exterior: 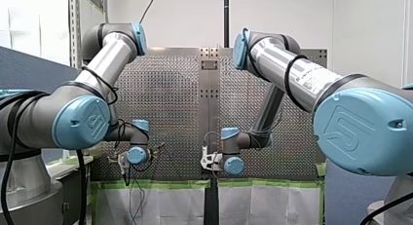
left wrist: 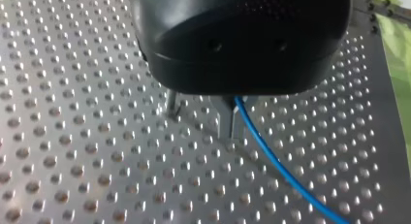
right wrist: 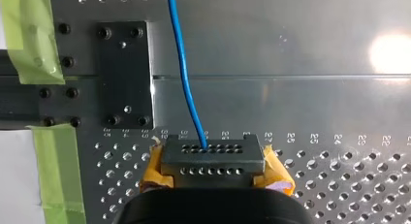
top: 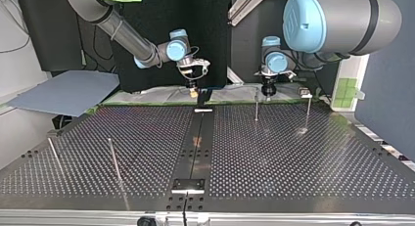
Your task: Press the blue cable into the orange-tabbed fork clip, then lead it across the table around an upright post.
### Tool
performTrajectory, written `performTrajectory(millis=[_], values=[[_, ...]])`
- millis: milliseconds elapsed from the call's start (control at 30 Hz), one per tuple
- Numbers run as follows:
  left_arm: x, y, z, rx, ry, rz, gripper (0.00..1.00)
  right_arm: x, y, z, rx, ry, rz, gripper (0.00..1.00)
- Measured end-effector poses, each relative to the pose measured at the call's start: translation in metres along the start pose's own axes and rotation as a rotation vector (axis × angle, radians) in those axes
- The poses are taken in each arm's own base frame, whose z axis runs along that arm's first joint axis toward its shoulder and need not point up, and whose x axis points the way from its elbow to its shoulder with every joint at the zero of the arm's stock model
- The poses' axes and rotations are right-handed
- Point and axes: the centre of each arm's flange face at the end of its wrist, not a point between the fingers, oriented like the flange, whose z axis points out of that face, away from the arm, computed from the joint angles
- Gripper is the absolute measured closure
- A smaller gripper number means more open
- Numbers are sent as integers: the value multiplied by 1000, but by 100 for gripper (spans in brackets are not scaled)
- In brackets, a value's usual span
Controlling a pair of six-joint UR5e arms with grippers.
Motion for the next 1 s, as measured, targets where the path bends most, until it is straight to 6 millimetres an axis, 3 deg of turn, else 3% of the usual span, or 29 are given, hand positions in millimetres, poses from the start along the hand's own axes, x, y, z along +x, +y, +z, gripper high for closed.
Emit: performTrajectory(millis=[333,700,1000], values=[[-10,34,12,-15,12,9,100,6,5,7,-8,1,1,100],[-12,30,12,25,16,58,100,27,18,29,-29,32,16,100],[-29,25,14,42,-6,62,100,41,28,43,-43,55,23,100]])
